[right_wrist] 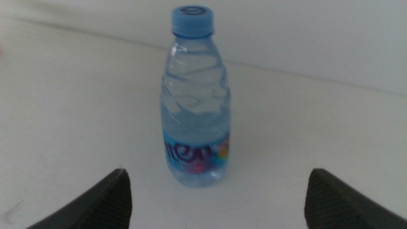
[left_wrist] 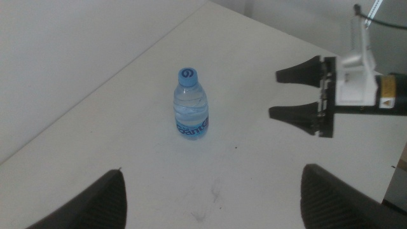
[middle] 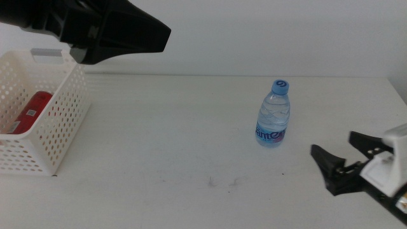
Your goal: Use arms to grab the bottles and put them into the dustbin to the left of the table.
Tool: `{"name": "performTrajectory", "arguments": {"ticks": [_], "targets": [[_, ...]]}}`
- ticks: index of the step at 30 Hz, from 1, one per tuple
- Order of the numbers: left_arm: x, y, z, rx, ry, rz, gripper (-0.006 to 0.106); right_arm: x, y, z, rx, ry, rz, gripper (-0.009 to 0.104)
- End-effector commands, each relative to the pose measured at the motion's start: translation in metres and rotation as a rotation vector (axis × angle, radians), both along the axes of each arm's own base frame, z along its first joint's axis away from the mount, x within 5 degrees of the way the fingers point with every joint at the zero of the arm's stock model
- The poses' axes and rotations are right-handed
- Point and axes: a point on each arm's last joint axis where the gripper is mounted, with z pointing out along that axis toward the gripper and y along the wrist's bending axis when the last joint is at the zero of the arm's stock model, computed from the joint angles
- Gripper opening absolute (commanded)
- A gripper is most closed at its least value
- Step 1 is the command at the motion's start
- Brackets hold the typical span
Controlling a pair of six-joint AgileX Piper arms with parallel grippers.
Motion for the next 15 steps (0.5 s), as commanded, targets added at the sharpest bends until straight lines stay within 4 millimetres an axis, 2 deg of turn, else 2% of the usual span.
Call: {"name": "performTrajectory", "arguments": {"ticks": [1,7,15], "targets": [[0.000,0.000,0.000,-0.006,-0.001,0.006,0.094,0.010,0.007,-0.007,0.021,-0.070,0.039,0.088],[0.000,0.000,0.000,-0.006,-0.001,0.006,0.094,0.034,0.016,-0.037,0.034,-0.118,0.073,0.088],[0.000,0.000,0.000,-0.006,-0.001,0.006,0.094,0.094,0.036,-0.073,0.025,-0.093,0.113,0.088]]}}
